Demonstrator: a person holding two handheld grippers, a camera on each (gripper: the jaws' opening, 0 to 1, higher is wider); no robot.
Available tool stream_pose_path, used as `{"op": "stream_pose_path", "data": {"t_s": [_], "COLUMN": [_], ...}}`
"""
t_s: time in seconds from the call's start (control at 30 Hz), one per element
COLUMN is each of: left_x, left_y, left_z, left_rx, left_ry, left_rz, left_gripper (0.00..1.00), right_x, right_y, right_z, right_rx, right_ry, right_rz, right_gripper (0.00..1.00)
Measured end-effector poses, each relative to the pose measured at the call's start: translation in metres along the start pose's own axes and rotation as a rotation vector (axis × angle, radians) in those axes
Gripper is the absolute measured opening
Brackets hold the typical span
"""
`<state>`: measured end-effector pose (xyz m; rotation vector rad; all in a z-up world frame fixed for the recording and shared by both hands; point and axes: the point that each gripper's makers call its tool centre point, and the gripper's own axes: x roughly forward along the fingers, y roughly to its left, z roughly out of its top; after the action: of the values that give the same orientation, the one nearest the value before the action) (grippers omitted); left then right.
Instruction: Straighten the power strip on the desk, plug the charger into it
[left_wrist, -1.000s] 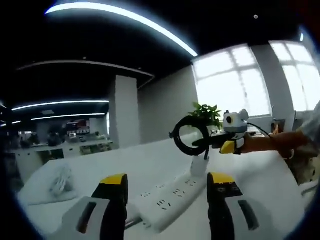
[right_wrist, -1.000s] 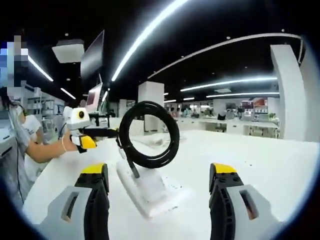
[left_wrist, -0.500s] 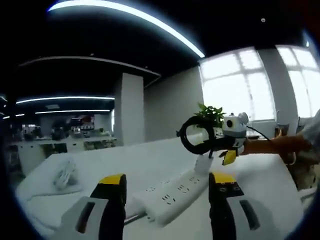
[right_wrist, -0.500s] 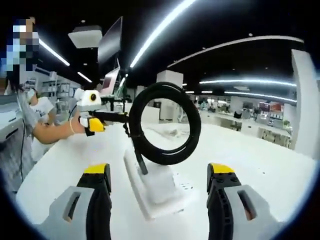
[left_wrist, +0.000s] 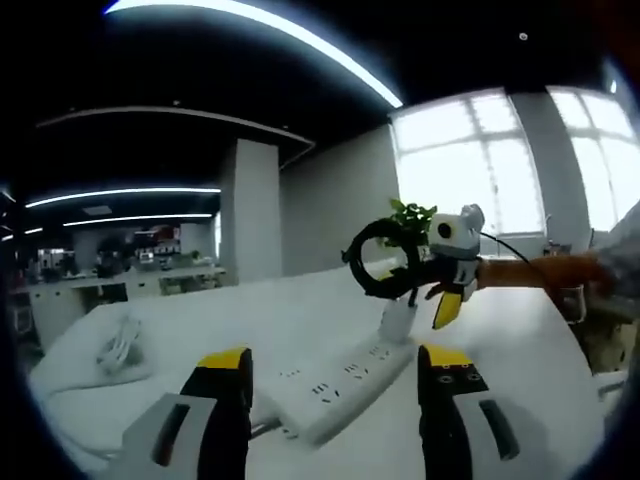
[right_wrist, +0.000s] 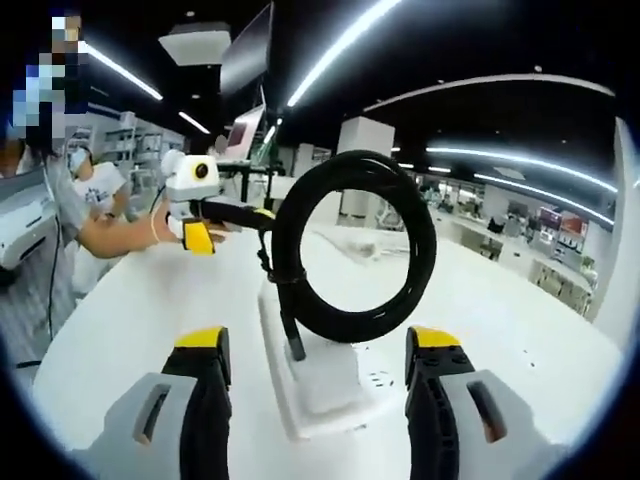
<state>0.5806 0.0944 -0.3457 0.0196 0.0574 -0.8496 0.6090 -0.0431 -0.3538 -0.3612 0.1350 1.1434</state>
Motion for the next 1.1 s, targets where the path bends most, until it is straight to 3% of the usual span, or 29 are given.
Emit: {"op": "stream_pose_path", "data": {"t_s": [0.57, 0.83, 1.1], "left_x": [-0.002, -0.004, -0.003], "left_y": [0.003, 0.006, 0.007], "left_z": [0.004, 0.006, 0.005], "left_rx": [-0.008, -0.016, -0.021], "left_ry": [-0.013, -0.023, -0.021], "left_rz": [0.006, 0.017, 0.019], "left_gripper": [0.68, 0.67, 0.67], "right_x": [0.003, 0.004, 0.002], "right_y": [0.009, 0.011, 0.003], "right_z": [-0.012, -0.015, -0.016], "right_rx": [-0.060, -0.115, -0.150], "right_ry": [0.213, 0.286, 0.326], "right_rz": [0.131, 0.145, 0.116], "right_gripper": [0.59, 0.55, 0.35]}}
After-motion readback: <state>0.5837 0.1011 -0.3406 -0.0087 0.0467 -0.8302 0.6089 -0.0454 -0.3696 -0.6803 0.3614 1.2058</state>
